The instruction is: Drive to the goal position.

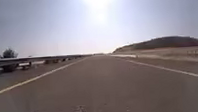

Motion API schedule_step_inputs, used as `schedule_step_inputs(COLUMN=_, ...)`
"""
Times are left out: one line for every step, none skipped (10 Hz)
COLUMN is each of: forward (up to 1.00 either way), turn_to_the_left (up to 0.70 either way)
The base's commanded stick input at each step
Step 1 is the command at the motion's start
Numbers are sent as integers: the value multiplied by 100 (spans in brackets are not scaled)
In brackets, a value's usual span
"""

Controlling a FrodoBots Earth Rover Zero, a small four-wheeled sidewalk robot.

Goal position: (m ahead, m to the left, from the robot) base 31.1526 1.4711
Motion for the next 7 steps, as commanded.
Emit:
schedule_step_inputs(forward=70, turn_to_the_left=0)
schedule_step_inputs(forward=70, turn_to_the_left=0)
schedule_step_inputs(forward=70, turn_to_the_left=0)
schedule_step_inputs(forward=70, turn_to_the_left=0)
schedule_step_inputs(forward=70, turn_to_the_left=0)
schedule_step_inputs(forward=70, turn_to_the_left=0)
schedule_step_inputs(forward=70, turn_to_the_left=0)
